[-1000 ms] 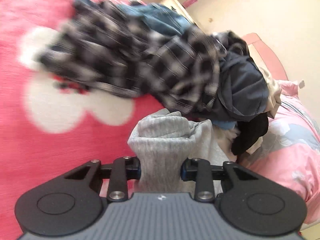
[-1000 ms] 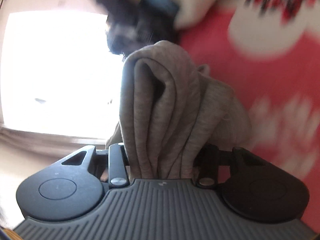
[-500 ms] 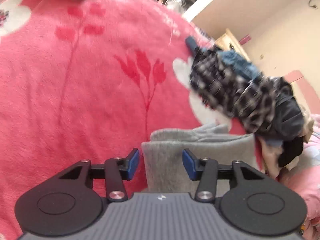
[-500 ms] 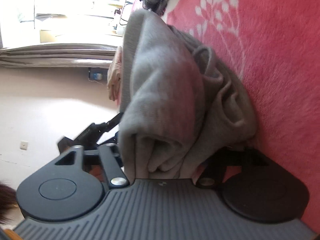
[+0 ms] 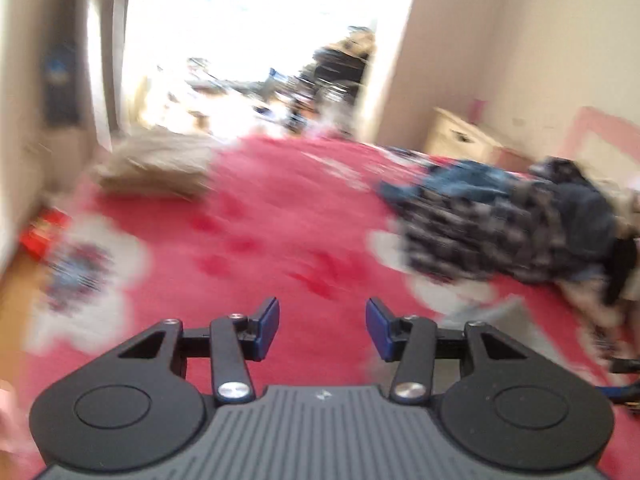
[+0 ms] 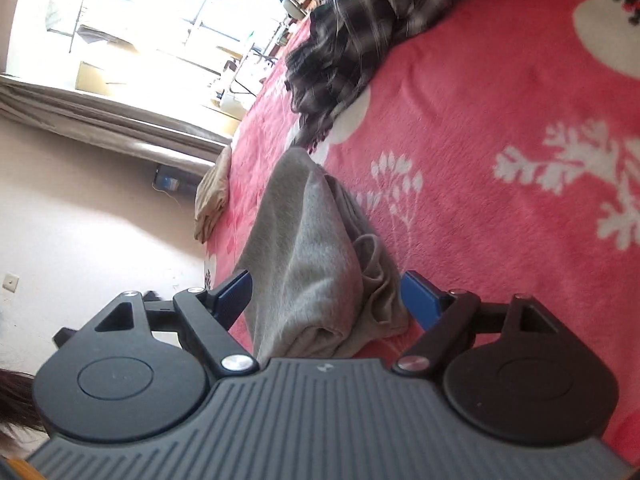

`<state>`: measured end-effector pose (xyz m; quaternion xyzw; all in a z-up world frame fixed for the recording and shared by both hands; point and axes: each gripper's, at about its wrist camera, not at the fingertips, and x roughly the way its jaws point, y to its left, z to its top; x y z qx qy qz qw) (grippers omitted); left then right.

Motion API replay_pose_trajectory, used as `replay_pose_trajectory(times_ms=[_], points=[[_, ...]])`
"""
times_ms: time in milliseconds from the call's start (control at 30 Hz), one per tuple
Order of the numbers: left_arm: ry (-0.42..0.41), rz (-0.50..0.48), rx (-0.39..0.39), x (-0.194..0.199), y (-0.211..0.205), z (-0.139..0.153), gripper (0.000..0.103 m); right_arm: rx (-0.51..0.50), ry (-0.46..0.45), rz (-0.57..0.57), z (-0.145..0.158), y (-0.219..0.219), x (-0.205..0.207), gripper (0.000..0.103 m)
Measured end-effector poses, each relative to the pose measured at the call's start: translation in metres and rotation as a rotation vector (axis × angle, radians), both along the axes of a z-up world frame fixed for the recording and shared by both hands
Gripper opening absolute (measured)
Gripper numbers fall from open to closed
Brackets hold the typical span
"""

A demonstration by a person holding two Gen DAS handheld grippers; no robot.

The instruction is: Fold clothes

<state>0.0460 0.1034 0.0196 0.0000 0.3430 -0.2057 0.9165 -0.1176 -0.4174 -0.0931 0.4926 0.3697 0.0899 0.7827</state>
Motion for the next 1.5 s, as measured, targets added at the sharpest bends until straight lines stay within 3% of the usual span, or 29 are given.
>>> replay_pose_trajectory(times_ms=[100, 167, 300, 367, 400, 433, 533, 700, 867, 933, 1100, 1300, 1500], points=[[0.080, 0.015, -0.028, -0.001, 0.015, -0.003, 0.050, 0.028, 0.013, 0.008, -0.009, 0.004, 0.005, 0.081], [0.124, -0.053, -0.032, -0.015, 0.000, -0.017, 0.050, 0.015, 0.021, 0.026, -0.010, 0.012, 0.015, 0.079], [0.195, -0.283, -0.081, -0.058, -0.060, -0.058, 0.049, -0.092, 0.006, 0.095, 0.002, 0.028, 0.021, 0.058], [0.203, -0.394, -0.097, -0.078, -0.088, -0.074, 0.047, -0.149, 0.002, 0.132, 0.007, 0.036, 0.019, 0.052], [0.198, -0.448, -0.099, -0.087, -0.101, -0.080, 0.046, -0.180, -0.001, 0.147, 0.008, 0.042, 0.018, 0.045], [0.192, -0.486, -0.084, -0.093, -0.111, -0.087, 0.045, -0.216, -0.002, 0.158, 0.009, 0.047, 0.018, 0.034], [0.181, -0.570, -0.031, -0.108, -0.135, -0.104, 0.041, -0.317, -0.041, 0.171, 0.014, 0.059, 0.016, 0.018], [0.182, -0.604, 0.014, -0.122, -0.138, -0.121, 0.040, -0.413, -0.160, 0.198, 0.027, 0.068, 0.010, 0.016], [0.170, -0.611, 0.029, -0.126, -0.133, -0.122, 0.041, -0.258, -0.077, 0.151, -0.028, 0.039, 0.010, 0.019], [0.162, -0.615, 0.025, -0.126, -0.133, -0.117, 0.041, -0.214, -0.079, 0.128, -0.035, 0.032, 0.008, 0.020], [0.129, -0.615, -0.024, -0.125, -0.138, -0.102, 0.043, -0.256, -0.097, 0.143, -0.030, 0.033, 0.004, 0.023], [0.154, -0.607, 0.035, -0.126, -0.154, -0.121, 0.044, -0.252, -0.100, 0.131, -0.030, 0.035, 0.000, 0.024], [0.160, -0.590, 0.042, -0.124, -0.152, -0.126, 0.049, -0.260, -0.106, 0.138, -0.030, 0.035, -0.001, 0.024]])
